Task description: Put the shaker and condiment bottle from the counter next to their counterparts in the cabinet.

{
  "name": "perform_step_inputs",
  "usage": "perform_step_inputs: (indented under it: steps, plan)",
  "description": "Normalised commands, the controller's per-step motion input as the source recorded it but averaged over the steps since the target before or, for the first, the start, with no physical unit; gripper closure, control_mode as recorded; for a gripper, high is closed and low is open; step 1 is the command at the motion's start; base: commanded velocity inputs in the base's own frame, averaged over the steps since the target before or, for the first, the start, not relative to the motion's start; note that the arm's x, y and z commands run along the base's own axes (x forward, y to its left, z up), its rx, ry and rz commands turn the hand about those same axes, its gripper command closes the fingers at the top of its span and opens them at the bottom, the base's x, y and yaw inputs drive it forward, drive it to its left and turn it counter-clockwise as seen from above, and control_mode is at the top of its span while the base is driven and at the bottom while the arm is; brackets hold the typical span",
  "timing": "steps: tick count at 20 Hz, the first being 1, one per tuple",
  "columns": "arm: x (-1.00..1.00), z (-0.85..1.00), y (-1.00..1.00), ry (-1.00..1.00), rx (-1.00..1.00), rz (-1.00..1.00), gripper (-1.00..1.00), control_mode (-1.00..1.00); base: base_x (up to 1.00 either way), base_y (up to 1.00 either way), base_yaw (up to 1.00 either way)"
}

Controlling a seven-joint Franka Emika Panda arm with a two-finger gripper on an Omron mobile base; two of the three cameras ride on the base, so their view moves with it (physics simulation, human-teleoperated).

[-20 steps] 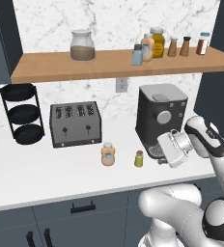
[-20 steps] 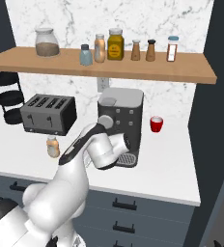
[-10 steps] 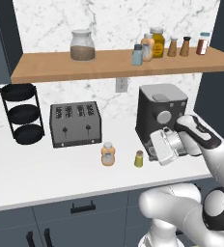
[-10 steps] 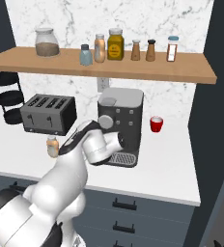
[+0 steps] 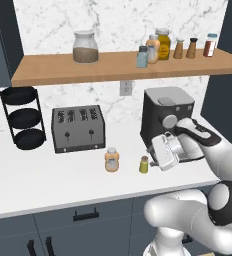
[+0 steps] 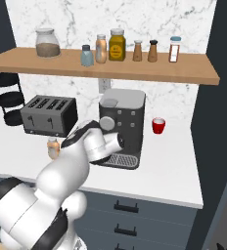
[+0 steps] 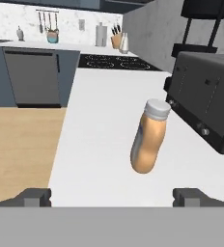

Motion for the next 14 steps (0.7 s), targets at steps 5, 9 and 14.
perform_step_inputs:
  steps: [5,9,14]
  plan:
    - [0.11,-0.28,0.0,0.0,0.0,0.01,-1.0,-1.0,0.0,0.0,0.0]
    - [0.13,-0.26,0.0,0.0,0.0,0.01,-1.0,-1.0,0.0,0.0,0.0]
    - [0.13,-0.08,0.0,-0.02,0.0,0.0,-1.0,-1.0,0.0,0.0,0.0]
